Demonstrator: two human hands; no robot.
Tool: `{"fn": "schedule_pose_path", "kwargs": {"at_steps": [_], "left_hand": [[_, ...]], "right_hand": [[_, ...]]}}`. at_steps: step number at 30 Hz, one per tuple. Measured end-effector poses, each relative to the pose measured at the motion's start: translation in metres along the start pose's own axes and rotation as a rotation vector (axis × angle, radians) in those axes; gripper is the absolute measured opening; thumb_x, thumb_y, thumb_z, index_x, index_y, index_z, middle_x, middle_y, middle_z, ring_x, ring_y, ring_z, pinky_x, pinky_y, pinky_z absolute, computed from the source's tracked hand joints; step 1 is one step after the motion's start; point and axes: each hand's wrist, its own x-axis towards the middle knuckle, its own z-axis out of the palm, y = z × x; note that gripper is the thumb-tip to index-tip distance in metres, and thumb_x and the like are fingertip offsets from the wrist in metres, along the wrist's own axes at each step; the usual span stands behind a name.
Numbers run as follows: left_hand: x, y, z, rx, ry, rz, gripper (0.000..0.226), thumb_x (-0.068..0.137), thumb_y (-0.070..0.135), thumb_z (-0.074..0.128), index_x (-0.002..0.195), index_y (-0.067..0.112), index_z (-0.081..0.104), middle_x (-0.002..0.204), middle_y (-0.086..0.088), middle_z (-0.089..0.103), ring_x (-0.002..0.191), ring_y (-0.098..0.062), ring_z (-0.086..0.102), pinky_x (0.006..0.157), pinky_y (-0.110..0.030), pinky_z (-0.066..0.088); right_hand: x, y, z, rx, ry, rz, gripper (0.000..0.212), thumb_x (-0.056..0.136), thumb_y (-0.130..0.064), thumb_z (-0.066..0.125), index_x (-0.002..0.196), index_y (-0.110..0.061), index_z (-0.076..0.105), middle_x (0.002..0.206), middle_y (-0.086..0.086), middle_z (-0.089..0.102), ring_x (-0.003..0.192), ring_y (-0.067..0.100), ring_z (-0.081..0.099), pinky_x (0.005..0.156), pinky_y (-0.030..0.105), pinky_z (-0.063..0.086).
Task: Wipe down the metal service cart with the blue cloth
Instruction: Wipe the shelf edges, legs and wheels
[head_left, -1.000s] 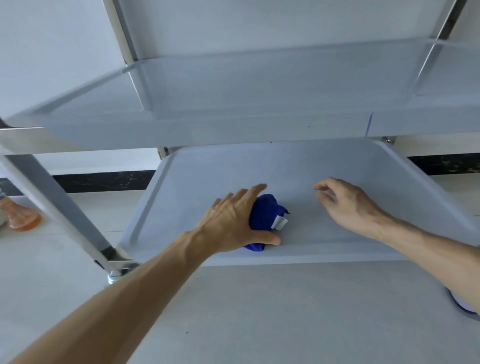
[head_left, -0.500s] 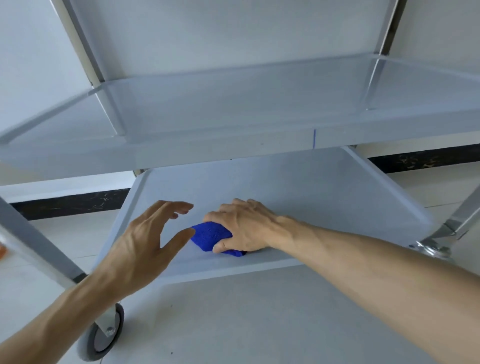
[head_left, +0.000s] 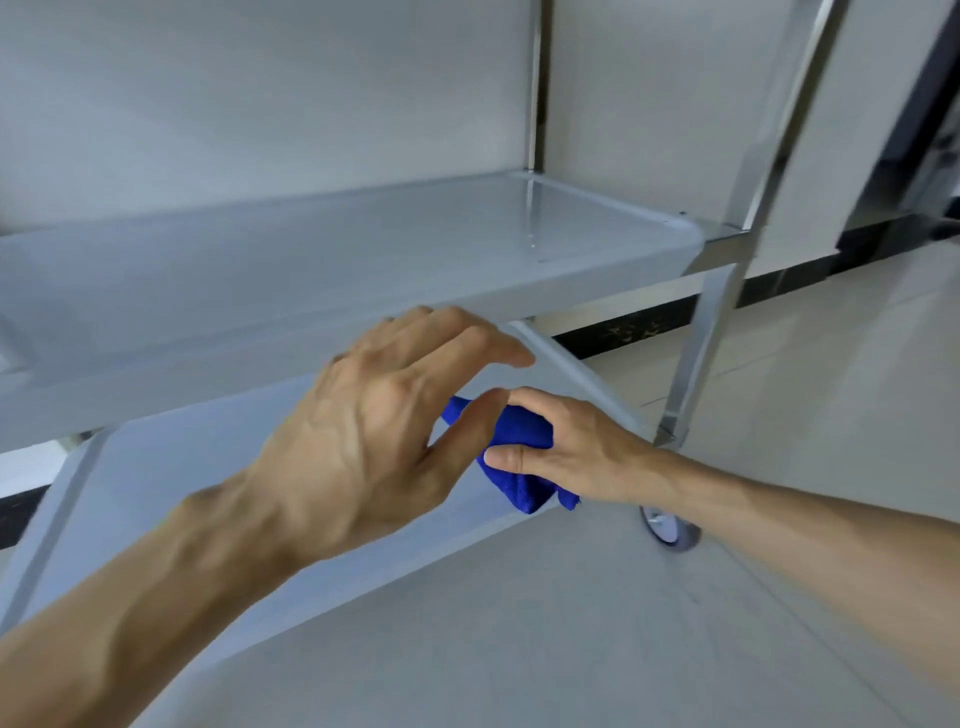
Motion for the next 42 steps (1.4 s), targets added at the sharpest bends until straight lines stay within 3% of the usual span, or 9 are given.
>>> {"fn": "schedule_pose_path", "kwargs": {"at_steps": [2, 11, 15, 18, 21, 25, 28, 33, 42], "left_hand": [[0.031, 0.009, 0.009, 0.056, 0.026, 0.077, 0.028, 0.095, 0.022, 0.056, 0.12, 0.015, 0.065, 0.115, 0.0, 0.065, 0.1, -0.026, 0.062, 0.085, -0.042, 0.049], [0.112, 0.028, 0.071, 0.481, -0.134, -0.045, 0.051, 0.098, 0.048, 0.038, 0.139, 0.018, 0.046, 0.137, -0.003, 0.051, 0.116, -0.031, 0.05, 0.095, -0.044, 0.038], [0.114, 0.021, 0.087, 0.501, 0.005, -0.023, 0.046, 0.095, 0.037, 0.051, 0.132, 0.009, 0.053, 0.124, -0.012, 0.058, 0.1, -0.038, 0.054, 0.084, -0.049, 0.041], [0.128, 0.019, 0.092, 0.479, 0.035, -0.068, 0.038, 0.095, 0.033, 0.051, 0.124, 0.01, 0.059, 0.117, -0.014, 0.058, 0.095, -0.039, 0.052, 0.08, -0.048, 0.038], [0.129, 0.02, 0.097, 0.462, 0.071, -0.123, 0.032, 0.097, 0.03, 0.048, 0.121, 0.013, 0.061, 0.12, -0.012, 0.059, 0.101, -0.038, 0.05, 0.084, -0.047, 0.034], [0.126, 0.015, 0.105, 0.503, 0.164, -0.071, 0.026, 0.098, 0.021, 0.047, 0.117, 0.013, 0.063, 0.11, -0.009, 0.067, 0.095, -0.036, 0.055, 0.08, -0.046, 0.036], [0.124, 0.013, 0.108, 0.551, 0.221, -0.046, 0.028, 0.098, 0.02, 0.043, 0.116, 0.015, 0.064, 0.102, -0.008, 0.069, 0.088, -0.035, 0.055, 0.075, -0.044, 0.035], [0.122, 0.011, 0.112, 0.565, 0.253, -0.031, 0.028, 0.098, 0.022, 0.045, 0.118, 0.016, 0.064, 0.102, -0.007, 0.068, 0.087, -0.034, 0.054, 0.075, -0.042, 0.032], [0.122, 0.012, 0.112, 0.561, 0.268, -0.029, 0.029, 0.098, 0.022, 0.047, 0.121, 0.017, 0.064, 0.104, -0.006, 0.068, 0.087, -0.034, 0.055, 0.076, -0.042, 0.035]], "right_hand": [[-0.023, 0.011, -0.02, 0.093, 0.104, 0.051, 0.038, 0.083, -0.062, 0.067, 0.117, -0.055, 0.053, 0.101, -0.021, 0.068, 0.081, 0.006, 0.068, 0.064, 0.034, 0.06], [-0.097, 0.046, -0.094, 0.418, 0.745, 0.205, 0.026, 0.091, -0.058, 0.059, 0.115, -0.049, 0.057, 0.1, -0.011, 0.071, 0.089, 0.017, 0.072, 0.058, 0.035, 0.057], [-0.087, 0.054, -0.13, 0.425, 0.972, 0.214, 0.028, 0.091, -0.062, 0.056, 0.115, -0.049, 0.054, 0.098, -0.012, 0.065, 0.068, -0.001, 0.065, 0.042, 0.03, 0.05], [-0.058, 0.049, -0.148, 0.358, 0.962, 0.135, 0.04, 0.09, -0.056, 0.06, 0.128, -0.049, 0.046, 0.115, -0.015, 0.064, 0.098, 0.01, 0.067, 0.06, 0.036, 0.059], [-0.026, 0.044, -0.142, 0.329, 0.906, 0.072, 0.063, 0.091, -0.044, 0.067, 0.144, -0.043, 0.033, 0.129, -0.018, 0.056, 0.104, -0.004, 0.061, 0.061, 0.019, 0.057], [-0.014, 0.057, -0.139, 0.229, 0.934, 0.012, 0.074, 0.091, -0.039, 0.069, 0.151, -0.032, 0.026, 0.134, -0.012, 0.054, 0.119, 0.011, 0.056, 0.094, 0.04, 0.055], [-0.01, 0.072, -0.139, 0.187, 0.949, 0.008, 0.076, 0.089, -0.041, 0.072, 0.149, -0.034, 0.027, 0.132, -0.012, 0.055, 0.117, 0.015, 0.057, 0.088, 0.048, 0.057], [0.002, 0.1, -0.1, 0.231, 1.081, 0.123, 0.073, 0.079, -0.049, 0.077, 0.137, -0.046, 0.033, 0.125, -0.016, 0.059, 0.109, 0.008, 0.06, 0.088, 0.041, 0.057], [-0.016, 0.146, -0.06, 0.291, 0.885, 0.422, 0.046, 0.076, -0.04, 0.081, 0.109, -0.033, 0.049, 0.094, -0.013, 0.066, 0.084, 0.013, 0.067, 0.08, 0.046, 0.059]]}}
